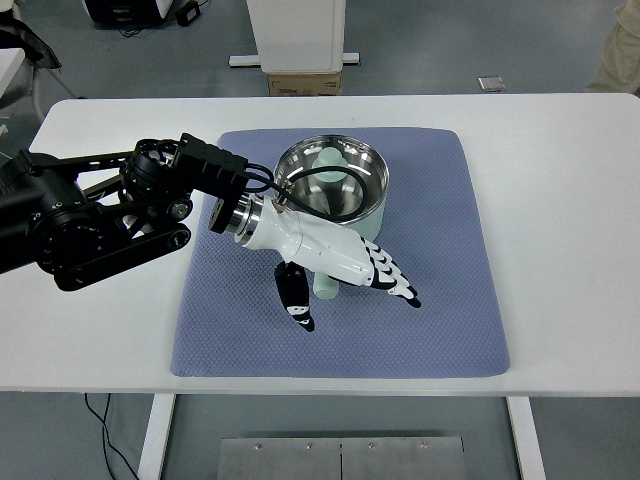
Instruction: Rotate green pot handle
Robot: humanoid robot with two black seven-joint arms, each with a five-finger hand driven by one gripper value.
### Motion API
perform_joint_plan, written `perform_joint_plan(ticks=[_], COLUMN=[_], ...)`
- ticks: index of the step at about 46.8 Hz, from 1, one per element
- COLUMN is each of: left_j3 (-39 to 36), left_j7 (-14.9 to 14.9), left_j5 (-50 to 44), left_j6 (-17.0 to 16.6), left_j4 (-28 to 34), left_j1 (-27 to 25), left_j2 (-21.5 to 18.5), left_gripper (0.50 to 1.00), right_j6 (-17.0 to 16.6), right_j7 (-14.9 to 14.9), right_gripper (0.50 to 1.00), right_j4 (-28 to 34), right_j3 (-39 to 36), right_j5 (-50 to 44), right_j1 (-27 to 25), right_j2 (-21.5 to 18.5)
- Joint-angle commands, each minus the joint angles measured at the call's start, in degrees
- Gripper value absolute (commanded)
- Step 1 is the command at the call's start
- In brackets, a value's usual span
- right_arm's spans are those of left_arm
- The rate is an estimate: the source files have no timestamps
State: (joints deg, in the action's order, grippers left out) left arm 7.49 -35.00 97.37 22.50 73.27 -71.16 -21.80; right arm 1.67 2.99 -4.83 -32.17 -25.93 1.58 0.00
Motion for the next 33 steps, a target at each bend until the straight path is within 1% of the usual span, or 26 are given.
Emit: perform_joint_plan(ticks=[1,21,33], left_j3=[-0.54,-1.60,-1.95], left_j7=[0.00,0.00,0.00], left_j5=[0.97,5.28,6.16], left_j6=[-0.09,-0.09,0.00], left_j4=[-0.23,-0.41,-0.32], left_j1=[-0.12,-0.30,-0.39], left_j2=[0.09,0.27,1.41], left_gripper=[1.000,1.000,1.000], right_j6=[0.00,0.00,0.00], right_j7=[0.00,0.00,0.00], right_gripper=[1.000,1.000,1.000], right_j4=[0.00,0.00,0.00], right_j3=[0.00,0.00,0.00], right_j5=[0.00,0.00,0.00], right_j1=[0.00,0.00,0.00], right_j2=[0.00,0.00,0.00])
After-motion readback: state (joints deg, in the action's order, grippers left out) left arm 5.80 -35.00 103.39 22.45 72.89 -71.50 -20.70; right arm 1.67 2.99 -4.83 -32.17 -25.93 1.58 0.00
